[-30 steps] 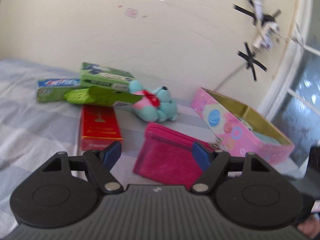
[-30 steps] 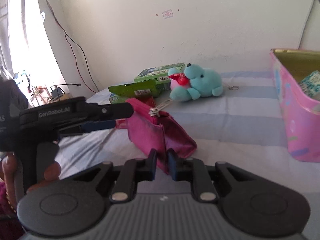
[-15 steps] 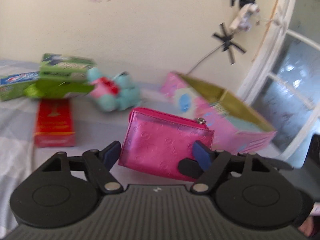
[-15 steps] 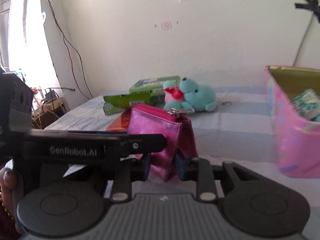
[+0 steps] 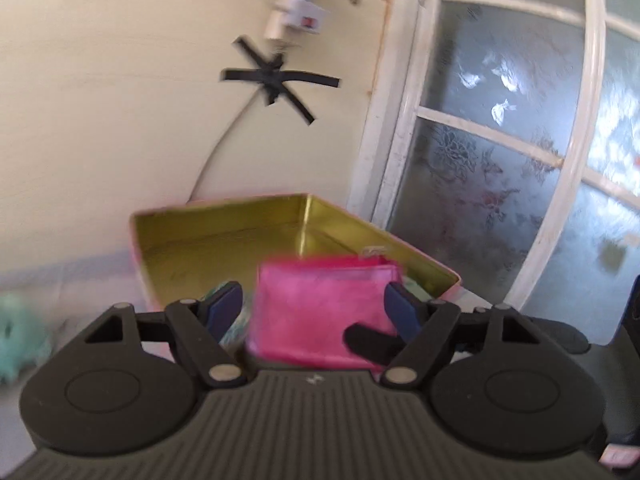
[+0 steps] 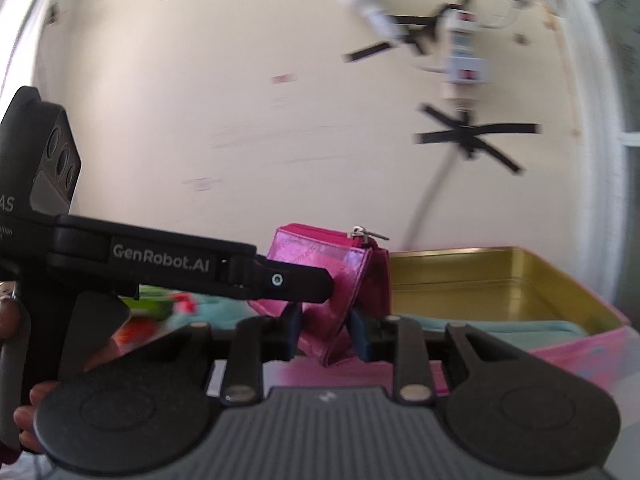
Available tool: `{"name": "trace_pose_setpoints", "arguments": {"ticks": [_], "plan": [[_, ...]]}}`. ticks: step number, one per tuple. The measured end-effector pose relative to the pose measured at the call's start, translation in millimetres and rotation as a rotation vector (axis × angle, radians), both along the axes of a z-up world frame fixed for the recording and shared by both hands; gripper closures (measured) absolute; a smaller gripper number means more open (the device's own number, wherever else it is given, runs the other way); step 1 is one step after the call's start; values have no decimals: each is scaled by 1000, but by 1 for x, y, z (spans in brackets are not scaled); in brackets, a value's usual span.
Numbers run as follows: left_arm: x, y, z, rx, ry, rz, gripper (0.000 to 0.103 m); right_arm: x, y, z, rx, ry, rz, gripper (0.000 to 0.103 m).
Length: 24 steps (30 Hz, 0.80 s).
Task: Organize objects
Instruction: 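Lower the pink wallet into the tin and open the right gripper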
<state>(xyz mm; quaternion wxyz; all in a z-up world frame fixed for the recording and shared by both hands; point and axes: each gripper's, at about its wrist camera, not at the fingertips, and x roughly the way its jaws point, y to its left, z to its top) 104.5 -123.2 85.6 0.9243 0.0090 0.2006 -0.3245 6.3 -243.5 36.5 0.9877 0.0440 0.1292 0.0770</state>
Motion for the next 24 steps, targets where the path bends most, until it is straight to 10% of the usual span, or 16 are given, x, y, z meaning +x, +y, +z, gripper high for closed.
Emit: {"name": "trace_pose_setpoints", "arguments": {"ticks": [7, 10, 24], "plan": [[19, -62, -9, 165, -96, 46, 22, 71, -32, -15, -232, 26, -246, 73], [25, -58, -10, 151, -58, 67, 21, 88, -57, -26, -173, 34, -338, 48], [13, -41, -11, 175, 26, 218, 19, 63, -82, -32, -50, 13, -376, 47]]}}
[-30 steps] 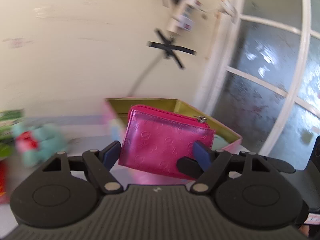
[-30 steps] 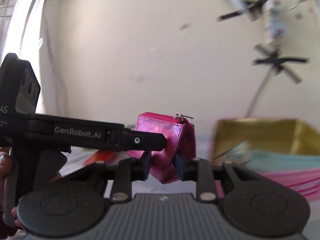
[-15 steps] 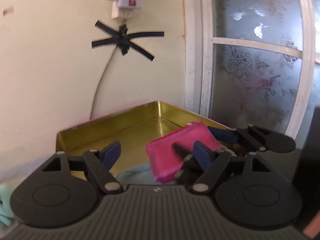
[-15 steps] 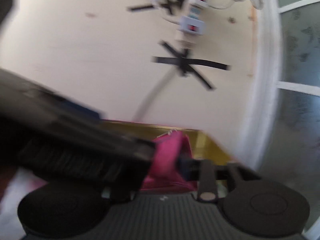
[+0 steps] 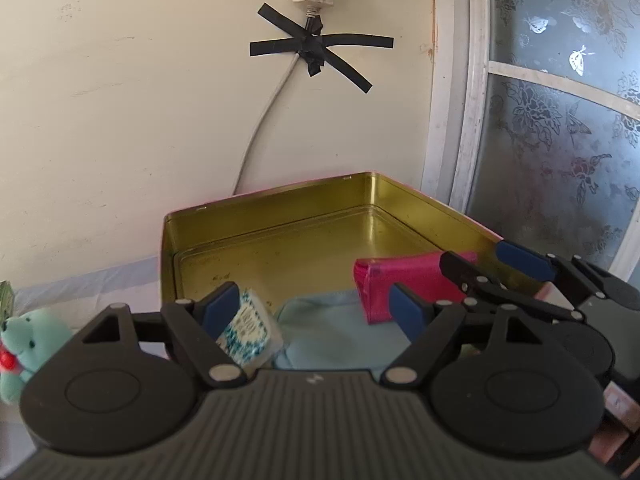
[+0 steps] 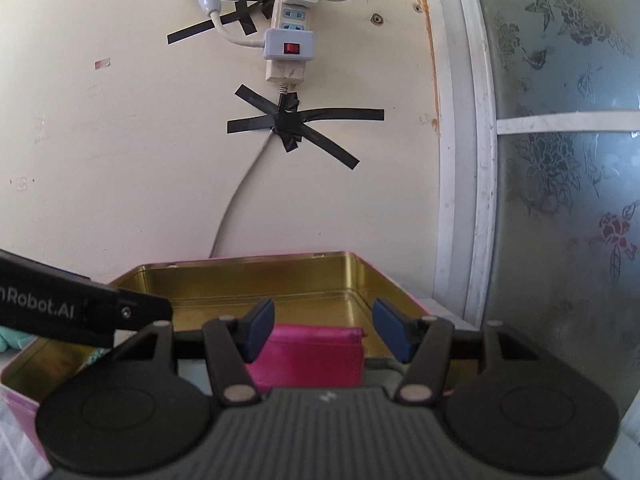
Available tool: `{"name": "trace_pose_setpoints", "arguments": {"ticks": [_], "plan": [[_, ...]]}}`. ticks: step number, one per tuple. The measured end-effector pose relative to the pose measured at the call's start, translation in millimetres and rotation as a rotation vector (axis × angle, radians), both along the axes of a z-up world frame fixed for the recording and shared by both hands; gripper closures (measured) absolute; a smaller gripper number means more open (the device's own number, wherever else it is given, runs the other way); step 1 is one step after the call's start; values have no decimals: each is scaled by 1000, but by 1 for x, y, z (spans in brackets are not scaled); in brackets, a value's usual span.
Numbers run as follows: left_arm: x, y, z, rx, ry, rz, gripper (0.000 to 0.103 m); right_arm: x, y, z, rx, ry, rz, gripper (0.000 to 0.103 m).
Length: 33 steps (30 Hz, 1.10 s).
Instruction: Organize objects
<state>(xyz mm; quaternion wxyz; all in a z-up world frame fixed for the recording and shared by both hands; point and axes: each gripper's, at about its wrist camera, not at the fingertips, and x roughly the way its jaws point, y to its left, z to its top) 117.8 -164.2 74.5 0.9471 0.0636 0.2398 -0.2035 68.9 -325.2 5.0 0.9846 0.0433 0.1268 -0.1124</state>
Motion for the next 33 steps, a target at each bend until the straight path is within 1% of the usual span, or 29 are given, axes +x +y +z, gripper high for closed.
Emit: {"name": "trace_pose_setpoints", "arguments": {"ticks": [3, 7, 13, 16, 21, 26, 28, 30, 33], "plan": [[-13, 8, 2, 3, -4, 7, 19, -9, 0, 0, 32, 0, -5, 46], [-30, 22, 2, 6, 1, 19, 19, -33, 7, 0, 66, -20, -14, 46], [-52, 40, -5, 31, 2, 37, 19, -75, 28, -1, 106, -39, -16, 45], [-61, 53, -9, 37, 11, 51, 19, -90, 39, -4, 139, -30, 1, 43], [-74, 73, -19, 42, 21, 81, 19, -100, 58, -7, 167, 18, 41, 43], [-85, 87, -22, 42, 17, 86, 19, -110, 74, 0, 162, 11, 65, 43], [-89, 91, -24, 36, 10, 85, 19, -115, 81, 4, 149, -3, 67, 41], [-92, 95, -27, 33, 1, 89, 19, -119, 86, 3, 143, -15, 64, 36], [-92, 101, -35, 30, -3, 100, 19, -118, 90, -1, 147, -8, 51, 34]]}}
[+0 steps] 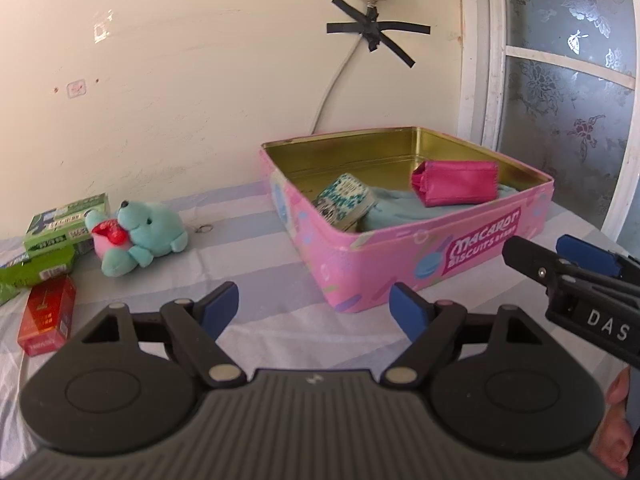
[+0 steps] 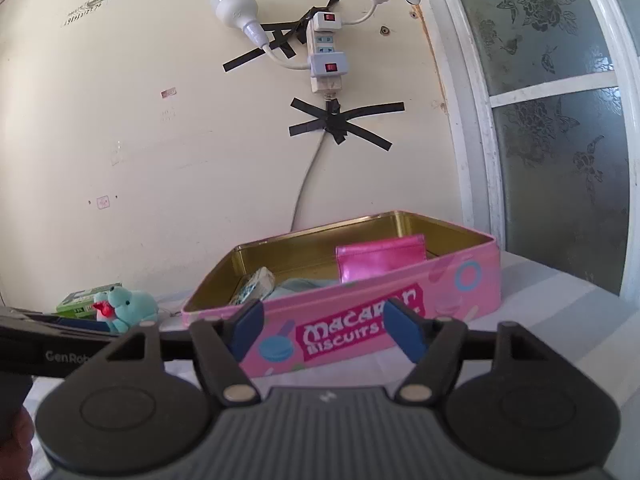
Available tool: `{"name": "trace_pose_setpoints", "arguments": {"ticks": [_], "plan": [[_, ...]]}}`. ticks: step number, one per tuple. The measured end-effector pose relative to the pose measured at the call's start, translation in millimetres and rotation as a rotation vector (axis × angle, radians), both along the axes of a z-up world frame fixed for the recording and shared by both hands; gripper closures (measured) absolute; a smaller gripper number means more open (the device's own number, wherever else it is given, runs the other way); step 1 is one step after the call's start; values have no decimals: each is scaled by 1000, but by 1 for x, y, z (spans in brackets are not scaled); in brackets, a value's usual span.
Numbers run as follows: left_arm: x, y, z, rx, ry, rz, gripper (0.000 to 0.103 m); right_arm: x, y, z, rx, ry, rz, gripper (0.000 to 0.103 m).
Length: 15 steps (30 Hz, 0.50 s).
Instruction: Organize objects
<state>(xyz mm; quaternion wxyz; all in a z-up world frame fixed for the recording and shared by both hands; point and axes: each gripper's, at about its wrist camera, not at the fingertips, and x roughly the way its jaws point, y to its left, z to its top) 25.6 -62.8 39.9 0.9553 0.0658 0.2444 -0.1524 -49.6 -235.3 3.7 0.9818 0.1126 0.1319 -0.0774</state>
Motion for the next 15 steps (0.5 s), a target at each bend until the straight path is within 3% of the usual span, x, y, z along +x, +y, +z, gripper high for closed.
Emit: {"name": "trace_pose_setpoints", "arguments": {"ticks": [7, 15], "plan": [[6, 9, -24, 4, -10, 18, 19, 2, 8, -14, -7, 14, -10, 34], [7, 14, -28, -29, -10, 10, 19, 5, -11, -20, 102, 33, -35, 31]]}}
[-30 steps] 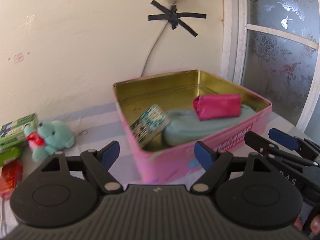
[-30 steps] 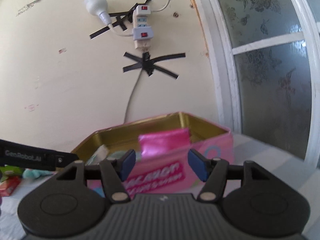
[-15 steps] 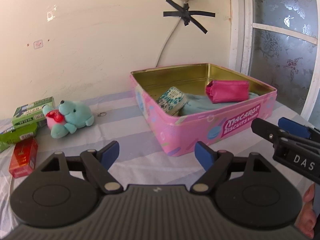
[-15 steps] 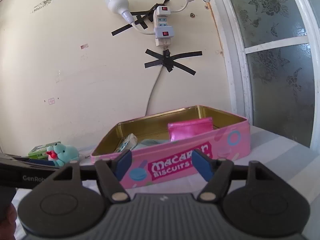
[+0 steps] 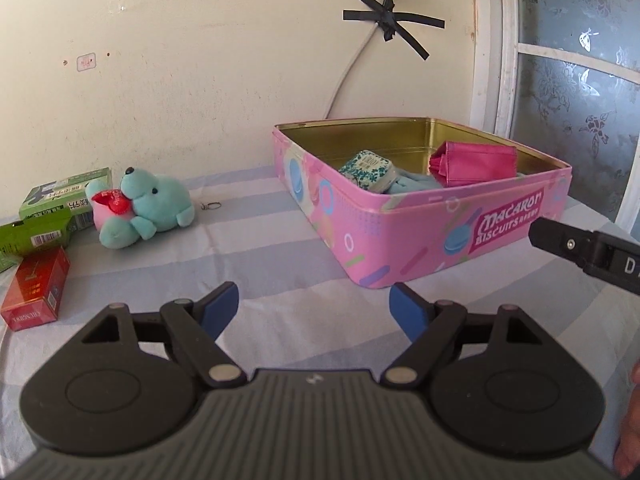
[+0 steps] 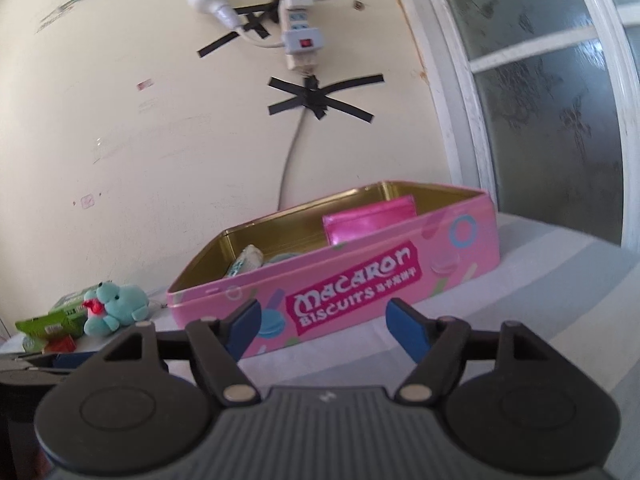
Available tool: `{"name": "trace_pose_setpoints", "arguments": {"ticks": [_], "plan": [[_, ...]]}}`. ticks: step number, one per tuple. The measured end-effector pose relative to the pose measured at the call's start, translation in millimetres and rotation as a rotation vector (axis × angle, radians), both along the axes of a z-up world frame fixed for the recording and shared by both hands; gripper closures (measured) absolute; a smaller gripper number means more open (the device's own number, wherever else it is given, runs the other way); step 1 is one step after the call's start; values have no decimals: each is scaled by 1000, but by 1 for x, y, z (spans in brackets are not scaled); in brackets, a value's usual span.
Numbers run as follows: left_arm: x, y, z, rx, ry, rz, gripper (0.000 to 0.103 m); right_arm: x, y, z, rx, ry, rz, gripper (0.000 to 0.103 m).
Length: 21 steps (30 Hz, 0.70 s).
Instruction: Organize objects
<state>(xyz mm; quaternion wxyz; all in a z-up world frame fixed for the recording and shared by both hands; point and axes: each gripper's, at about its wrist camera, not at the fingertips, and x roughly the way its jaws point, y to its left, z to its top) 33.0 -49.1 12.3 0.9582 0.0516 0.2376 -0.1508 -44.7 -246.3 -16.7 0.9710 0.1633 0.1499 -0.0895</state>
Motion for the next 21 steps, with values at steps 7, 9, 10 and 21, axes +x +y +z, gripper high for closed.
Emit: {"name": "trace_pose_setpoints", "arguments": {"ticks": [7, 9, 10, 21], "plan": [[-1, -2, -1, 12, -4, -14, 19, 0, 1, -1, 3, 5, 3, 28], [-2, -2, 0, 13, -8, -17, 18, 0, 0, -1, 5, 6, 2, 28], [-2, -2, 0, 12, -9, -18, 18, 0, 1, -1, 5, 6, 1, 28], [-4, -2, 0, 4, -8, -12, 15, 1, -1, -1, 6, 9, 3, 27]]}}
